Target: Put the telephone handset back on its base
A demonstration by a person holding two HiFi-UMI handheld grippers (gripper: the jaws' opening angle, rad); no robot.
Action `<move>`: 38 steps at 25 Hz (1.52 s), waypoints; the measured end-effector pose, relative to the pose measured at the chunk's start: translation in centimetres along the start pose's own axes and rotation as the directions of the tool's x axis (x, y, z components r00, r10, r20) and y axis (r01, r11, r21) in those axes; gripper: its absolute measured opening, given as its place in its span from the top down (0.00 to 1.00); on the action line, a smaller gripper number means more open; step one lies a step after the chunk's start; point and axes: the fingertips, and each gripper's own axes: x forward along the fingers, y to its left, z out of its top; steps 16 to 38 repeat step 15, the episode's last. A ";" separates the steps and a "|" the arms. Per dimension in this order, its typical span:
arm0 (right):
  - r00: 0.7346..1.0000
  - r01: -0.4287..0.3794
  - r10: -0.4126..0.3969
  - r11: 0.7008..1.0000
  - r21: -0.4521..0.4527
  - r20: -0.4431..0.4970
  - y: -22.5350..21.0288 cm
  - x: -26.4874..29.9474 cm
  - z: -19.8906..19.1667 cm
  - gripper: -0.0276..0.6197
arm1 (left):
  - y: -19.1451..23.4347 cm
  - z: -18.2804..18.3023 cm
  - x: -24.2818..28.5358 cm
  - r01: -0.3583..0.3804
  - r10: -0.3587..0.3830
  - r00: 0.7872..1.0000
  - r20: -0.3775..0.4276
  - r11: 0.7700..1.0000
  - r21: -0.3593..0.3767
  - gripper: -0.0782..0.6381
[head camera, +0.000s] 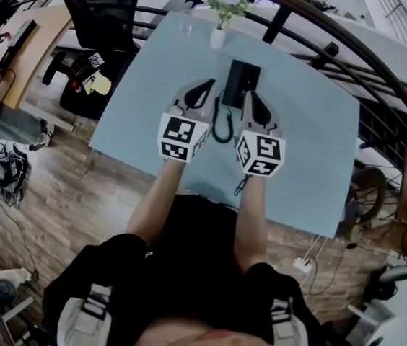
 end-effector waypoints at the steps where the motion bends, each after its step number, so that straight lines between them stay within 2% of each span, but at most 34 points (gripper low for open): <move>1: 1.000 0.002 -0.002 1.000 -0.002 -0.001 -0.1 -0.1 0.0 0.97 | -0.1 -0.1 0.0 0.001 -0.001 1.000 -0.001 1.000 -0.003 0.89; 15: 1.000 -0.020 0.020 1.000 -0.017 -0.014 0.3 0.2 -0.5 0.97 | 0.0 -1.5 0.3 -0.007 0.006 1.000 -0.023 0.999 -0.035 0.89; 38: 1.000 -0.020 0.020 1.000 -0.017 -0.014 0.3 0.2 -0.5 0.97 | 0.0 -1.5 0.3 -0.007 0.006 1.000 -0.023 0.999 -0.035 0.89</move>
